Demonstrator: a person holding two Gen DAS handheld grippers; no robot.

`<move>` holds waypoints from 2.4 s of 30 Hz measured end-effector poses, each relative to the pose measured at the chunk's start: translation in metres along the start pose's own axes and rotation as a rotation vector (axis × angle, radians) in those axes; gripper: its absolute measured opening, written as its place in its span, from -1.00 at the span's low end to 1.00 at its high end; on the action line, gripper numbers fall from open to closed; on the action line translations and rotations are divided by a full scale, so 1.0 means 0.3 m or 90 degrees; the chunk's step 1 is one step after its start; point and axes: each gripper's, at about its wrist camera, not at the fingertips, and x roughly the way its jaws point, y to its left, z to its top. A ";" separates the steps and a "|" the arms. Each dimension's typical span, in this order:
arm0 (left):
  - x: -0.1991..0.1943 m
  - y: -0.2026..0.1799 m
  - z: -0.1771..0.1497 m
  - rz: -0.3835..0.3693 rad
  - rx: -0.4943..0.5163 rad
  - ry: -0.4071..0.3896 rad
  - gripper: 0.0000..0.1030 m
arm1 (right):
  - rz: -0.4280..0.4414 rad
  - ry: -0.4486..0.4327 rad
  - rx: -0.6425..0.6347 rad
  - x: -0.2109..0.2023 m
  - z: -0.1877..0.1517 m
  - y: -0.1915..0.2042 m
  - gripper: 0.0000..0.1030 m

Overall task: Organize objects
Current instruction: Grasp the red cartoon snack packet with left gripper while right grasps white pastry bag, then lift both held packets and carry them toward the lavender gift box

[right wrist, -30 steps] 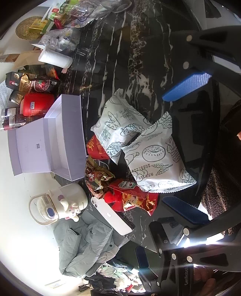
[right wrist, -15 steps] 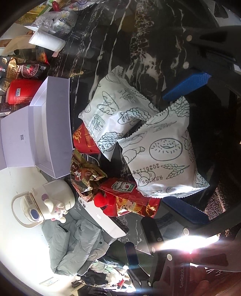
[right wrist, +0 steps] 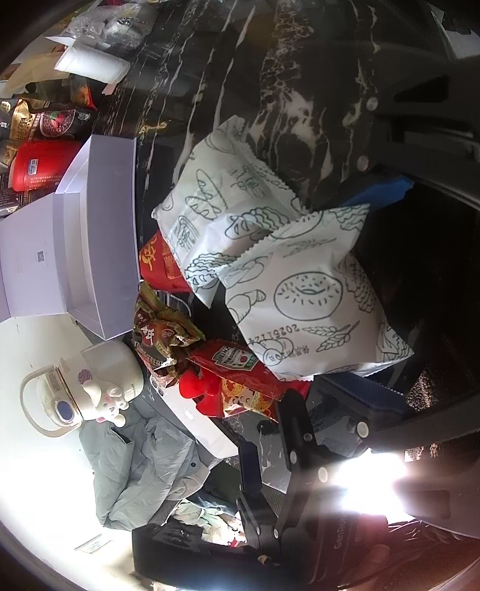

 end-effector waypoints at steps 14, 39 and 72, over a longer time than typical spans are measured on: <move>0.030 0.003 0.016 0.005 -0.002 0.000 0.94 | -0.019 -0.008 -0.007 -0.035 -0.023 -0.019 0.56; -0.023 -0.034 -0.003 -0.045 0.047 -0.070 -0.32 | 0.014 -0.009 -0.030 0.010 -0.005 0.017 0.71; -0.112 -0.003 -0.064 -0.097 0.014 -0.083 -0.37 | 0.057 -0.065 -0.041 -0.079 -0.052 0.058 0.15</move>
